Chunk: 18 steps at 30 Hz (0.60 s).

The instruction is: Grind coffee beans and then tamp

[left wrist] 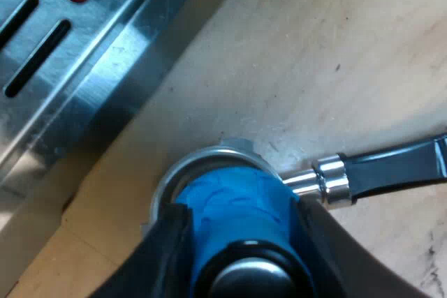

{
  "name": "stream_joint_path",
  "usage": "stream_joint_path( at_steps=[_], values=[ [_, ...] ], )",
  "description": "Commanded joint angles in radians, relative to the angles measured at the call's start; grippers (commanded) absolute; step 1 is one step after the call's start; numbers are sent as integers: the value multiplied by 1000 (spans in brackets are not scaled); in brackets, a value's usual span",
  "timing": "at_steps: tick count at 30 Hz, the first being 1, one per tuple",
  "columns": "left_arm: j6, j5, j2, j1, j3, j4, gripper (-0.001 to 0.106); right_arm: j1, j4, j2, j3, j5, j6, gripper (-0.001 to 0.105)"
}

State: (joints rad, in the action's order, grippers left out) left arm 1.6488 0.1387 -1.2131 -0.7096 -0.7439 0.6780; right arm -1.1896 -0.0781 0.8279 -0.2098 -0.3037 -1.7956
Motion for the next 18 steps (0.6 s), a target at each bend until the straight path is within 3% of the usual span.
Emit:
stream_joint_path(
  at_steps=[1,18],
  values=[
    [13,-15,1,0,9,-13,0,-2,-16,-6,-1,1,-4,69],
    [13,-16,0,0,32,-78,0,-2,-16,-6,-1,1,-4,69]
  ],
)
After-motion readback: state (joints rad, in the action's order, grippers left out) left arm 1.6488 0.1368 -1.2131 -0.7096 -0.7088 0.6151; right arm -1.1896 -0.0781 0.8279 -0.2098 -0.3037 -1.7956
